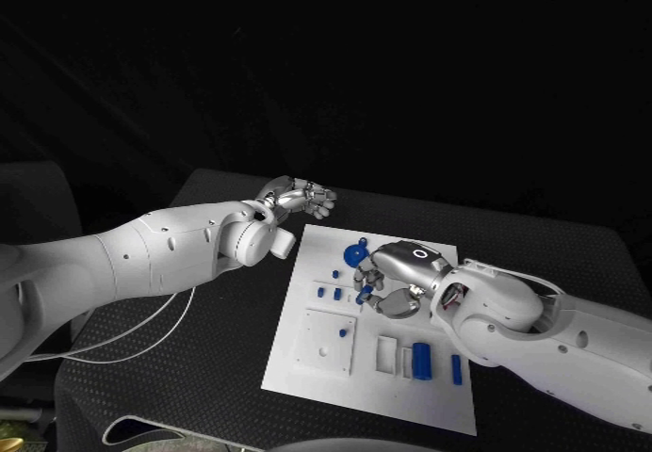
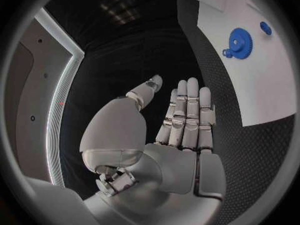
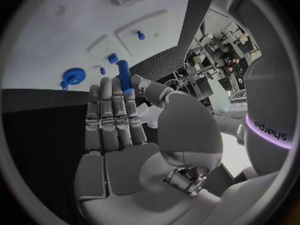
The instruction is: Assemble the parts on the task board
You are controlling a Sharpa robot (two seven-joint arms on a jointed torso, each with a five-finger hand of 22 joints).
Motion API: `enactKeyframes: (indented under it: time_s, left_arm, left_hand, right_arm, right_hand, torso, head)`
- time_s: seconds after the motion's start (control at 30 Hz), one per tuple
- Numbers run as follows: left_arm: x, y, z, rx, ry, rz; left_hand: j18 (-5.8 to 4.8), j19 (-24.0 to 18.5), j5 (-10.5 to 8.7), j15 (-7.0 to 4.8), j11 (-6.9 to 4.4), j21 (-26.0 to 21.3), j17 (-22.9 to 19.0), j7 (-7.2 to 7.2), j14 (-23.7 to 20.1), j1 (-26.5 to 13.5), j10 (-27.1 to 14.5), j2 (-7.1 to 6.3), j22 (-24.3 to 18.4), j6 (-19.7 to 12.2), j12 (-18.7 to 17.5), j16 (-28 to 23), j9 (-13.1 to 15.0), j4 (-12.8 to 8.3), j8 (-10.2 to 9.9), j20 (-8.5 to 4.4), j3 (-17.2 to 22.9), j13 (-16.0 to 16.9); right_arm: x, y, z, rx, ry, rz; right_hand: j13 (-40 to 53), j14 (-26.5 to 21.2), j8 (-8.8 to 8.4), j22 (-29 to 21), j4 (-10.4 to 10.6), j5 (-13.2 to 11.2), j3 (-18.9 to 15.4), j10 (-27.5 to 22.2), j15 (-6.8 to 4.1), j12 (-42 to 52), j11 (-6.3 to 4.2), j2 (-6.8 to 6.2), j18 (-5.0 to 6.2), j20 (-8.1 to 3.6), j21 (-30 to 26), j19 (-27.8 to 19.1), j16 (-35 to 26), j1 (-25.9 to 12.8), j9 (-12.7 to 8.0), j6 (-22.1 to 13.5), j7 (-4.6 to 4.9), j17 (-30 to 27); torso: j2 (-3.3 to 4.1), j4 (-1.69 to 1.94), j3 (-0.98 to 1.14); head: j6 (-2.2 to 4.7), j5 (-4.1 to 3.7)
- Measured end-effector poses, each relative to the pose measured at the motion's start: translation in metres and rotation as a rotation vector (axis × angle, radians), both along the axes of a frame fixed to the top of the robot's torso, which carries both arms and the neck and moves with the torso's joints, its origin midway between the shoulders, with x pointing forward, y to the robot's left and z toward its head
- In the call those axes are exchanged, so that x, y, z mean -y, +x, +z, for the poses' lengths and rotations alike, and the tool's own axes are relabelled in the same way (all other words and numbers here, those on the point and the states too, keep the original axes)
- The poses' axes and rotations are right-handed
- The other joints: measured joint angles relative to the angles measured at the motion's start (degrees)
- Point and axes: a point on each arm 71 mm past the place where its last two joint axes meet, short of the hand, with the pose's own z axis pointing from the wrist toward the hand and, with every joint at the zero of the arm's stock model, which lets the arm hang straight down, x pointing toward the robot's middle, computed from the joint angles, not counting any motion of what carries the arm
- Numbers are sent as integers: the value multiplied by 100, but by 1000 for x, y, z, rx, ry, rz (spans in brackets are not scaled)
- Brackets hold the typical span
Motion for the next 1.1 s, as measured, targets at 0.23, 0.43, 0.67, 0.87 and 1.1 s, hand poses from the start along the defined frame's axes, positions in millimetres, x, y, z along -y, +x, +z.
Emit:
enactKeyframes:
  time_s: [0.23,0.43,0.67,0.87,1.1]
  left_arm:
    - [5,1,0,0,-2,-5]
    - [8,1,0,0,-5,-10]
    - [12,1,0,-1,-9,-17]
    - [12,0,0,-1,-10,-19]
    - [11,0,0,-2,-10,-18]
  left_hand:
    - [0,0,0,0,0,0,6,0,0,0,0,0,-1,0,0,0,0,0,0,0,0,-5]
    - [0,0,0,0,0,0,8,0,0,0,0,0,-1,0,0,0,0,0,0,0,0,-5]
    - [0,0,0,0,0,0,11,0,0,0,0,0,4,0,0,-22,0,0,0,0,0,-4]
    - [0,0,0,0,0,0,17,0,0,0,0,0,4,0,0,-22,0,0,0,0,0,-4]
    - [0,0,0,0,0,0,22,0,0,0,0,0,3,0,0,-22,0,0,0,0,0,-4]
  right_arm:
    - [-32,-19,-20,-49,19,69]
    - [-50,-32,-36,-77,19,108]
    - [-61,-47,-61,-111,6,137]
    - [-63,-47,-68,-109,-3,138]
    - [-64,-46,-71,-102,-12,137]
  right_hand:
    - [-3,0,0,5,0,0,0,0,0,-2,0,0,0,0,1,0,0,0,6,0,0,-1]
    - [-4,0,0,5,0,0,0,0,0,-3,0,-1,0,0,1,0,0,0,6,-1,1,-1]
    - [-5,-1,0,4,0,-1,0,1,1,-4,0,-1,0,0,1,0,0,-1,5,-1,1,-1]
    - [-5,14,-1,4,0,-5,-1,1,-14,-5,0,-1,0,0,0,0,0,-1,5,-1,1,-2]
    - [-5,14,-1,4,-17,-5,16,1,-14,-10,0,-4,0,0,1,0,0,-4,12,-2,1,-2]
  torso:
    - [-1,0,-3]
    - [0,2,-7]
    - [8,3,-10]
    - [13,9,-2]
    - [13,3,2]
  head:
    - [-10,44]
    - [-25,80]
    - [-39,101]
    - [-63,132]
    - [-93,155]
